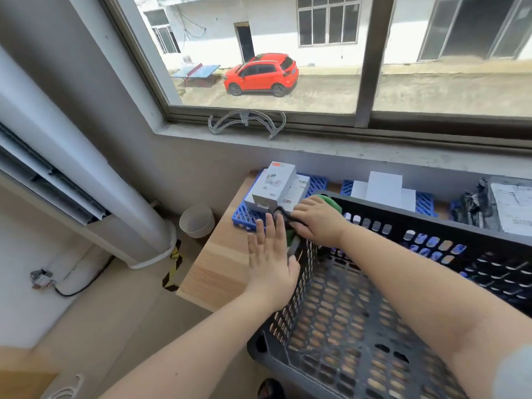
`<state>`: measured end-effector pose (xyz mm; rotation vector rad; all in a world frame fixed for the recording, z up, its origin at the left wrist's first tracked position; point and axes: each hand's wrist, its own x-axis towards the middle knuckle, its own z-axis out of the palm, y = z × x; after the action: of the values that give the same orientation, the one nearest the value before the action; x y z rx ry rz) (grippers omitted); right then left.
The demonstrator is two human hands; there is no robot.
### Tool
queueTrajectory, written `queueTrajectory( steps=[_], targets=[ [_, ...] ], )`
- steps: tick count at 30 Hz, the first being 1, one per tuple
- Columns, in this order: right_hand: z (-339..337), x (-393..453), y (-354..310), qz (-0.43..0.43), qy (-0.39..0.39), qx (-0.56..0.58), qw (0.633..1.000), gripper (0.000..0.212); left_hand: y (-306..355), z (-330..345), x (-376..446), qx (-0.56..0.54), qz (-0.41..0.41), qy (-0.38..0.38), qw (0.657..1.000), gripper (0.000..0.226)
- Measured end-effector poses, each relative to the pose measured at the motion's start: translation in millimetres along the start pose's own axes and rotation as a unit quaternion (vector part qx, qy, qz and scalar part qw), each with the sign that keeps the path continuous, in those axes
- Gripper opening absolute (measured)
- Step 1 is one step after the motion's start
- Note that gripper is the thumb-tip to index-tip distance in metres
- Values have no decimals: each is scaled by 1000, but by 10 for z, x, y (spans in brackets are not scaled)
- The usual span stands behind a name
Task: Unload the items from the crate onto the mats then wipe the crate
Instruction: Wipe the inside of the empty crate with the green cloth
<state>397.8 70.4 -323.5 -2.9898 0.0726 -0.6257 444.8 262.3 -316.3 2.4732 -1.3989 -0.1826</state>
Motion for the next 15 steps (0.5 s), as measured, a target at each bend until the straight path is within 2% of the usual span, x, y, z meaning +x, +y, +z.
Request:
queueTrajectory(
  steps=[2,4,7,9,11,15],
  targets=[
    [-101,70,143,17,-30,-41,999,43,15,-7,-10,15,10,-6,1000,79],
    [-205,172,209,76,-97,-49,991,46,27,-15,-8,2,10,-21,1000,76],
    [-195,280,94,156,-114,-61,979,39,26,-36,21,8,2,-37,999,75],
    [-80,201,-104,122,-90,-66,986,42,17,-30,48,31,10,-37,999,77],
    [38,17,-345,75,-37,-4,996,43,22,-19,68,32,25,-33,999,81],
    [59,-107,-395,54,-53,15,997,45,52,-44,64,40,65,-20,997,77]
  ],
)
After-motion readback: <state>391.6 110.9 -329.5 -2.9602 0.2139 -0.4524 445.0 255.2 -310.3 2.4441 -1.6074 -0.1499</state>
